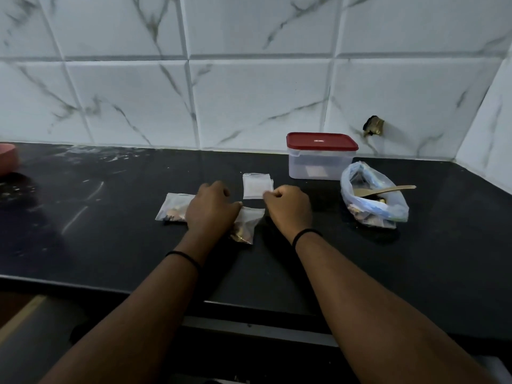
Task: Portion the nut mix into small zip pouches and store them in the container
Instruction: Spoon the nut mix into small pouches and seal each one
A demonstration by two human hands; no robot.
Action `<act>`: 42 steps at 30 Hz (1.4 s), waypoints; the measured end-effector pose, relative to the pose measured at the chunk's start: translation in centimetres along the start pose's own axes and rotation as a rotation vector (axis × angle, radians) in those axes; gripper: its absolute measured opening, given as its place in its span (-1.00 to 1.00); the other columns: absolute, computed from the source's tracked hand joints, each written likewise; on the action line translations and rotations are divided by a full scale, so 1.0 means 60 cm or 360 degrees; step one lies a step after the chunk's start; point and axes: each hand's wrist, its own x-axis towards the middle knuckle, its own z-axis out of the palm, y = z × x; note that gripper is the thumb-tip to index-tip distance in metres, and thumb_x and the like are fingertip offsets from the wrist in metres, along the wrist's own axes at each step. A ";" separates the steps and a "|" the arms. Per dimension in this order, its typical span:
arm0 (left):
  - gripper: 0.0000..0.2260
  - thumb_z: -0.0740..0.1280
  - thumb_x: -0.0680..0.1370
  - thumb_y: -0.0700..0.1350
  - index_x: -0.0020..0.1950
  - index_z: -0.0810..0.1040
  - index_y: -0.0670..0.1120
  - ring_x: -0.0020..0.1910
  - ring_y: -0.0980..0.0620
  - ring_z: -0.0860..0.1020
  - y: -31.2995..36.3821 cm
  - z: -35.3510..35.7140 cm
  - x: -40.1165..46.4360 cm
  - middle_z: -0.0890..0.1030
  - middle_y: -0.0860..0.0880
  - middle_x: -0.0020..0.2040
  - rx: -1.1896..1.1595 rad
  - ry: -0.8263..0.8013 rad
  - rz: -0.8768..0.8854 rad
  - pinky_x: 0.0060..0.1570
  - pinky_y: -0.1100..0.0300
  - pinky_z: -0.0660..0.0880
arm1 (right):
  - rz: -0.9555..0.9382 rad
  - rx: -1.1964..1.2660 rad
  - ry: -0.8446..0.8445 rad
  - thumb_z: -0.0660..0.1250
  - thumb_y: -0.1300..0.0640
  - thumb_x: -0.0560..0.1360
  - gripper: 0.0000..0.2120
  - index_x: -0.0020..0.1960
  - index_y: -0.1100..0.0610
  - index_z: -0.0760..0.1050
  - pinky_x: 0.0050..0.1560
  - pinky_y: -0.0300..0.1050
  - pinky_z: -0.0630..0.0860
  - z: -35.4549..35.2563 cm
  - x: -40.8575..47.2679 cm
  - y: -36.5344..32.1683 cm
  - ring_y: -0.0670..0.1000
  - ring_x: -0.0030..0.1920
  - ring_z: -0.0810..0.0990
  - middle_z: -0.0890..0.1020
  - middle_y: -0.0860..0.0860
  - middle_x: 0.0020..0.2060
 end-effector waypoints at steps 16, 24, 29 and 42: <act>-0.58 0.34 0.50 0.29 0.09 0.49 -0.05 0.08 -0.13 0.52 0.029 0.034 0.022 0.50 -0.10 0.10 0.0486 -0.0178 0.0424 0.04 0.01 0.50 | 0.0140 -0.0433 -0.0014 0.41 -0.05 0.45 -0.73 0.08 0.04 0.59 -0.08 -0.06 0.54 0.029 0.111 0.013 0.12 0.03 0.64 0.67 0.04 0.02; -0.72 0.34 0.54 0.16 -0.06 0.55 -0.05 -0.01 -0.10 0.55 0.070 0.020 0.030 0.57 -0.07 -0.02 0.0203 0.0154 0.0358 -0.14 0.11 0.39 | 0.0122 0.0558 0.0199 0.50 0.12 0.45 -0.79 0.03 0.08 0.54 -0.03 -0.07 0.57 -0.022 0.063 0.035 0.01 -0.08 0.64 0.66 -0.03 -0.12; -0.36 0.34 0.47 0.33 -0.10 0.60 -0.30 -0.29 -0.06 0.55 0.139 0.049 0.043 0.62 -0.20 -0.24 -0.0979 -0.0148 -0.0204 -0.26 0.01 0.56 | 0.0037 0.0767 0.0148 0.48 0.16 0.49 -0.85 0.01 0.07 0.55 -0.39 -0.11 0.58 -0.095 0.018 0.075 0.00 -0.30 0.61 0.67 0.05 -0.22; -0.97 0.40 0.56 -0.19 -0.06 0.62 -0.14 -0.13 -0.02 0.57 0.176 0.110 0.043 0.64 -0.09 -0.14 -0.1833 -0.0594 0.0151 -0.06 0.05 0.52 | -0.0321 0.0409 0.0584 0.44 -0.01 0.51 -0.78 0.09 0.07 0.58 -0.06 -0.19 0.53 -0.155 0.022 0.094 -0.11 -0.10 0.59 0.60 -0.14 -0.18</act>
